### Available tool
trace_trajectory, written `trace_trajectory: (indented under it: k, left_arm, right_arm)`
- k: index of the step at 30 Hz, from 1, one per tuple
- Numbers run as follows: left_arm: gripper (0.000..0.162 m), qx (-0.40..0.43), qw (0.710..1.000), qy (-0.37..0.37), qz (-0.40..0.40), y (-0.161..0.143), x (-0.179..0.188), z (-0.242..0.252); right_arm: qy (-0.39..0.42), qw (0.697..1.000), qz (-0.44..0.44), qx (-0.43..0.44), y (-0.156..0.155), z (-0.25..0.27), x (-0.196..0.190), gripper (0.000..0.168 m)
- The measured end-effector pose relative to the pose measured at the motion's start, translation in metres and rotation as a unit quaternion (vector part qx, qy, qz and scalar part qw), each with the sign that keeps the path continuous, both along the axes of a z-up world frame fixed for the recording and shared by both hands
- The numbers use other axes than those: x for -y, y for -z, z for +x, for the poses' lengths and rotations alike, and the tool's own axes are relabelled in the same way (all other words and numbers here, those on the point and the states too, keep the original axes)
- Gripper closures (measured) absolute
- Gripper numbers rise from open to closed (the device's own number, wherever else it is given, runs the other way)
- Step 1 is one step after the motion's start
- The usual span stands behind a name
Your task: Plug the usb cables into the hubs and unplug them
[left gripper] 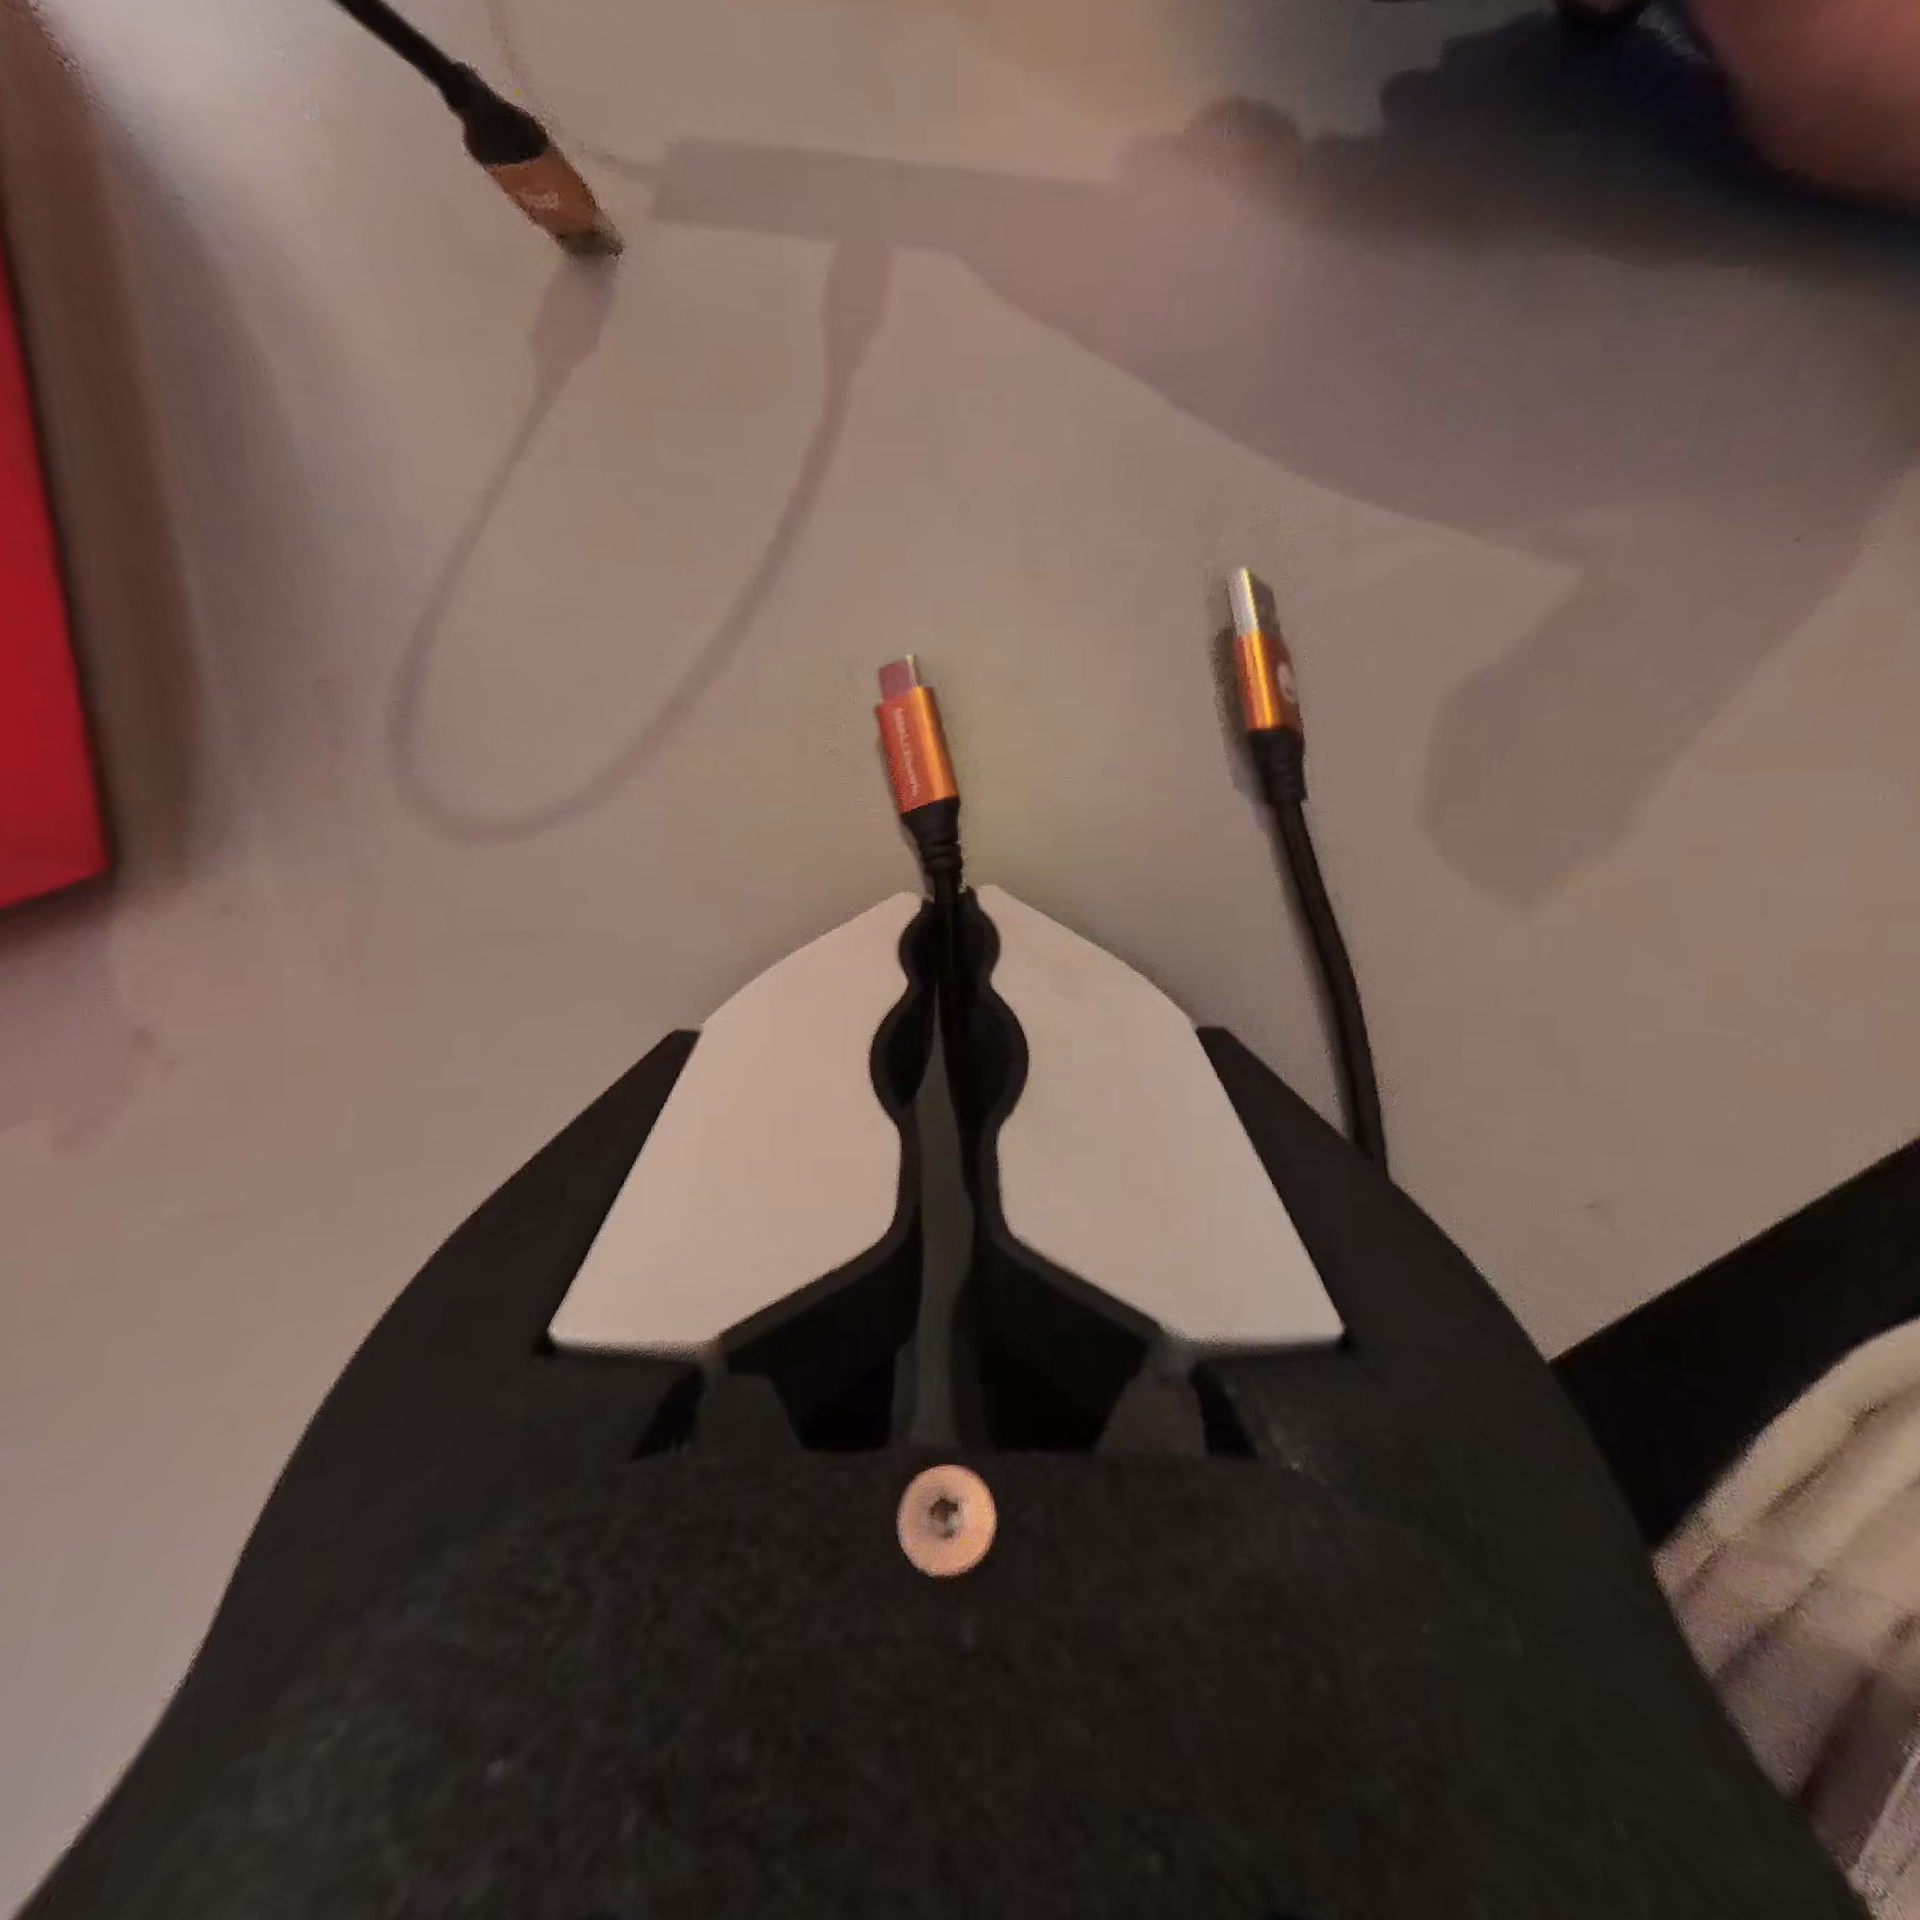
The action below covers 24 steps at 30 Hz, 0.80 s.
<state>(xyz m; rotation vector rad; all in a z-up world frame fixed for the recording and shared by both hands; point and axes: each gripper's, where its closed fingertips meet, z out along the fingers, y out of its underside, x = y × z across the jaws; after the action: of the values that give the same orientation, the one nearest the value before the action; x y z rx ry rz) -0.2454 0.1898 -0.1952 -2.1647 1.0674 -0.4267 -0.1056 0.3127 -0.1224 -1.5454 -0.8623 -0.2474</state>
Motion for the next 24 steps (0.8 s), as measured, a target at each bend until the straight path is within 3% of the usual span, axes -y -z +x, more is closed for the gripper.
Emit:
trace_trajectory:
  k: [6,10,13,17,24]
  left_arm:
    - [0.159,-0.063,0.989,0.128,0.046,-0.008,-0.002,0.007]
    - [0.159,-0.067,0.974,0.202,0.083,-0.072,-0.022,0.027]
    - [0.16,-0.096,0.964,0.238,0.07,-0.099,-0.038,0.043]
    - [0.159,-0.173,0.947,0.267,0.036,-0.094,-0.055,0.053]
    - [0.16,-0.209,0.946,0.247,-0.012,-0.074,-0.066,0.074]
  right_arm:
    - [-0.001,0.999,0.017,0.038,-0.002,-0.002,0.002,0.16]
    - [-0.011,0.992,0.05,0.116,-0.003,-0.013,0.008,0.16]
    - [-0.02,0.984,0.062,0.163,0.0,-0.02,0.012,0.16]
    - [-0.021,0.978,0.058,0.201,0.006,-0.02,0.013,0.16]
    - [-0.016,0.967,0.059,0.249,0.011,-0.021,0.014,0.16]
